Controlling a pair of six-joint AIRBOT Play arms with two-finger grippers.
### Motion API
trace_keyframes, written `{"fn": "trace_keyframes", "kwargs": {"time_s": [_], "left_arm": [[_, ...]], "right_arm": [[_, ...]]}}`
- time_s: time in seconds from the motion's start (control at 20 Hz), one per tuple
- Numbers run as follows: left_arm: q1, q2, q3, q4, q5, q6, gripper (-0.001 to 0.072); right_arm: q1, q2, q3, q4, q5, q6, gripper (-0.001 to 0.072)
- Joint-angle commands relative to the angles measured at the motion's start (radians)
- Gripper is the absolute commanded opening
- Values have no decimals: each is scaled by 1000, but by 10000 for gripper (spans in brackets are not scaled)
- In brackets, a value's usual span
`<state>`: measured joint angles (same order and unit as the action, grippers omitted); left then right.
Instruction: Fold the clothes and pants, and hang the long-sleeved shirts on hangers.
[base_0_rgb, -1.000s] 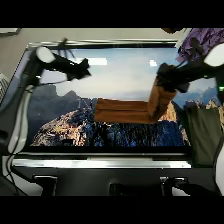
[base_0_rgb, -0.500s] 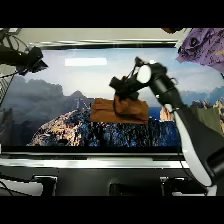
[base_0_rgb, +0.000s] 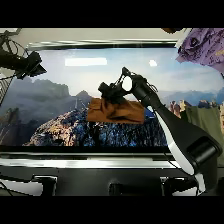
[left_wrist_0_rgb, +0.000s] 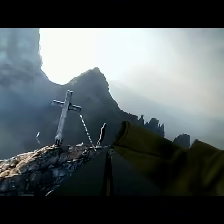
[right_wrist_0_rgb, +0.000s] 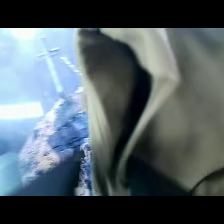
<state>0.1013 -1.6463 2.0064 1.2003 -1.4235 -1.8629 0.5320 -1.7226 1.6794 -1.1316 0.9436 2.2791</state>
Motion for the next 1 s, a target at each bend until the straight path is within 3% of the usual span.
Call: {"fn": "trace_keyframes", "kwargs": {"time_s": [0.0, 0.1, 0.3, 0.4, 0.65, 0.8, 0.95], "left_arm": [[1, 0, -3, 2, -1, 4, 15], [1, 0, -3, 2, -1, 4, 15], [1, -3, -3, 2, -1, 4, 15], [1, -3, -3, 2, -1, 4, 16], [3, -3, -3, 2, -1, 5, 16], [3, -3, -3, 2, -1, 5, 16], [3, -3, -3, 1, -1, 18, 16]], "right_arm": [[2, 0, 3, 162, -36, -145, 387], [2, 32, 3, 184, -3, -198, 447], [-74, 134, 3, 170, 48, -220, 454], [-172, 198, 4, 171, 105, -280, 454], [-612, 277, -5, 170, 396, -580, 475], [-851, 249, -124, 248, 462, -754, 476], [-941, 205, -325, 387, 446, -904, 474]]}}
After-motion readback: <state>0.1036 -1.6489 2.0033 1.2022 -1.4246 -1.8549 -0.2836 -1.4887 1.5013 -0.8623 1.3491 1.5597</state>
